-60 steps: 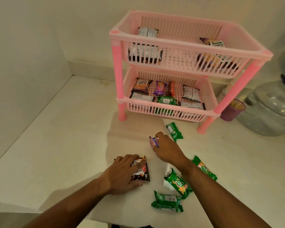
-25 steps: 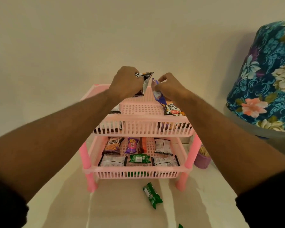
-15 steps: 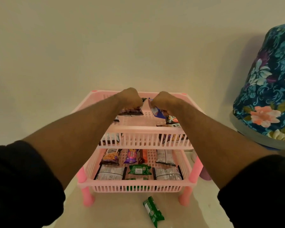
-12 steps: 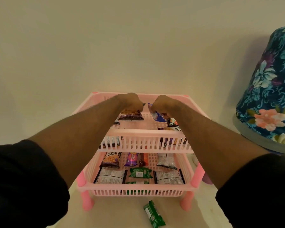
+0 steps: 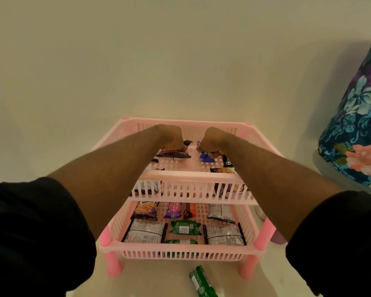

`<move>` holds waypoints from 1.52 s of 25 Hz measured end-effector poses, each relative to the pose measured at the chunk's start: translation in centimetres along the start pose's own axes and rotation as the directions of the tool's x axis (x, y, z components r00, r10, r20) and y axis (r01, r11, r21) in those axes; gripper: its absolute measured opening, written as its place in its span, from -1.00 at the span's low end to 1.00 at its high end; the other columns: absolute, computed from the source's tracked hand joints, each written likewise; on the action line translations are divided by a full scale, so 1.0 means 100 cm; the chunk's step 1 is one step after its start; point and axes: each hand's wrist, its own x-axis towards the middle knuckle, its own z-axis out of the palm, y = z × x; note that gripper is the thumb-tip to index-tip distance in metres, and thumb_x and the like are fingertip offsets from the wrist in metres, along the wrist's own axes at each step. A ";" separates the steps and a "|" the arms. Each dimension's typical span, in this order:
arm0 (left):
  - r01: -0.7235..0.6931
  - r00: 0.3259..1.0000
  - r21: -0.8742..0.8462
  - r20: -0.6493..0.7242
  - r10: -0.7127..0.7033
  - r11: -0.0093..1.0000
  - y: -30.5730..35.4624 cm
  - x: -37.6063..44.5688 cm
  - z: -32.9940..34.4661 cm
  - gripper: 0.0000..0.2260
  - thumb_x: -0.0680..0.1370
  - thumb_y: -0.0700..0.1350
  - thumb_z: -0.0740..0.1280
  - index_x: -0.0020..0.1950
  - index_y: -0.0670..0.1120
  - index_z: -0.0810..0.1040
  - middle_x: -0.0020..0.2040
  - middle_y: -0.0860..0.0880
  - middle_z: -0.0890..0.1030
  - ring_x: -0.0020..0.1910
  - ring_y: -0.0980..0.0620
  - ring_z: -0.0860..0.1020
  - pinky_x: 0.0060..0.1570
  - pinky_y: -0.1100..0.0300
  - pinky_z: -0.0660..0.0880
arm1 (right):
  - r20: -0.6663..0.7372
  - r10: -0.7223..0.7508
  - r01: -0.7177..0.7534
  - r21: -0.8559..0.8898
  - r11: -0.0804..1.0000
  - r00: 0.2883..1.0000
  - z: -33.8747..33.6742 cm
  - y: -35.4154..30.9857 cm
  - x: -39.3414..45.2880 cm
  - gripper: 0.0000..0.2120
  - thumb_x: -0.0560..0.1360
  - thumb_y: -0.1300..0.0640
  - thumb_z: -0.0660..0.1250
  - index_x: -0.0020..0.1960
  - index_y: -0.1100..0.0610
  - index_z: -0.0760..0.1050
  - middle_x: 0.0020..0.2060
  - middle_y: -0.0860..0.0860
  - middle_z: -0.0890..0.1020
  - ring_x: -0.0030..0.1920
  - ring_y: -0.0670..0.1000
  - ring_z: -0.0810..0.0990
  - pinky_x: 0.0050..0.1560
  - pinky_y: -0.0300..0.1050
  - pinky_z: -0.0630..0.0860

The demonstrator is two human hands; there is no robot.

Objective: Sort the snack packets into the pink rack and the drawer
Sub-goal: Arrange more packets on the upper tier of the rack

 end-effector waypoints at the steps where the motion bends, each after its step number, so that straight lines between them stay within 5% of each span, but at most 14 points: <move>1: -0.012 1.000 0.016 -0.011 0.012 1.000 0.000 0.000 0.002 -0.47 0.62 0.07 0.32 0.49 -0.19 0.36 0.40 -0.13 0.48 0.28 -0.13 0.50 0.19 0.06 0.45 | -0.004 -0.002 0.002 0.001 1.000 1.000 0.000 0.000 0.001 -0.72 0.56 0.10 0.40 -0.21 0.20 0.38 -0.24 0.09 0.51 -0.30 0.01 0.50 -0.24 -0.15 0.50; 9: 0.061 0.969 -0.013 0.239 -0.056 0.998 0.009 0.003 0.012 -0.45 0.69 0.11 0.13 0.58 -0.16 0.18 0.48 -0.22 0.35 0.36 -0.21 0.44 0.31 -0.05 0.45 | 0.068 -0.028 0.033 -0.062 0.998 0.997 -0.006 0.001 0.000 -0.73 0.56 0.08 0.39 -0.18 0.22 0.42 -0.27 0.06 0.49 -0.33 -0.02 0.46 -0.40 -0.20 0.38; 17: -0.026 0.990 0.097 0.142 0.012 0.995 0.005 0.005 0.014 -0.36 0.68 0.18 0.08 0.64 -0.09 -0.04 0.61 -0.15 0.17 0.53 -0.19 0.25 0.47 -0.09 0.22 | 0.071 -0.049 0.056 -0.091 0.994 0.996 -0.006 0.002 -0.004 -0.72 0.59 0.05 0.35 -0.14 0.24 0.41 -0.24 0.05 0.48 -0.29 -0.02 0.46 -0.37 -0.18 0.36; 21: -0.055 0.996 0.071 0.080 0.049 0.996 0.005 -0.004 0.007 -0.42 0.68 0.16 0.09 0.59 -0.16 0.18 0.55 -0.17 0.30 0.49 -0.17 0.32 0.47 -0.08 0.23 | 0.024 -0.085 0.085 -0.035 0.996 0.996 -0.015 0.002 -0.015 -0.76 0.58 0.09 0.36 0.11 0.25 0.49 -0.11 0.08 0.51 -0.12 0.06 0.53 -0.19 -0.11 0.50; 26: -0.161 0.976 -0.026 -0.150 0.156 0.987 0.013 -0.035 -0.009 -0.55 0.70 0.00 0.15 0.54 -0.17 0.30 0.52 -0.14 0.35 0.47 -0.13 0.35 0.42 0.01 0.29 | -0.156 -0.142 0.141 -0.021 0.990 0.977 -0.036 0.006 -0.049 -0.82 0.56 0.10 0.37 -0.01 0.23 0.53 -0.26 0.05 0.55 -0.35 -0.04 0.50 -0.44 -0.23 0.37; 29: -0.312 0.900 -0.168 -0.368 0.234 0.935 0.020 -0.066 -0.007 -0.59 0.69 -0.06 0.20 0.53 -0.10 0.33 0.50 -0.09 0.39 0.42 -0.09 0.40 0.29 0.10 0.34 | -0.248 -0.179 0.195 0.042 0.980 0.952 -0.044 0.014 -0.085 -0.76 0.55 0.07 0.38 0.01 0.26 0.58 -0.11 0.09 0.65 -0.21 0.04 0.62 -0.25 -0.09 0.59; 33: -0.526 0.666 -0.203 -0.702 0.252 0.826 0.024 -0.127 0.024 -0.70 0.63 -0.11 0.27 0.37 -0.04 0.51 0.34 0.00 0.54 0.29 0.03 0.50 0.25 0.18 0.39 | -0.420 -0.230 0.248 -0.014 0.969 0.878 -0.038 0.031 -0.152 -0.77 0.55 -0.02 0.35 0.05 0.13 0.62 -0.12 0.00 0.64 -0.18 0.01 0.61 -0.20 -0.11 0.51; 38: -0.707 0.501 -0.194 -0.816 0.288 0.680 0.020 -0.204 0.090 -0.75 0.57 -0.23 0.32 0.24 -0.14 0.59 0.21 -0.06 0.58 0.21 0.06 0.53 0.19 0.23 0.45 | -0.549 -0.297 0.339 -0.027 0.940 0.782 -0.009 0.060 -0.219 -0.77 0.56 -0.06 0.31 0.09 0.05 0.59 0.02 -0.06 0.64 -0.03 -0.05 0.57 -0.03 -0.14 0.47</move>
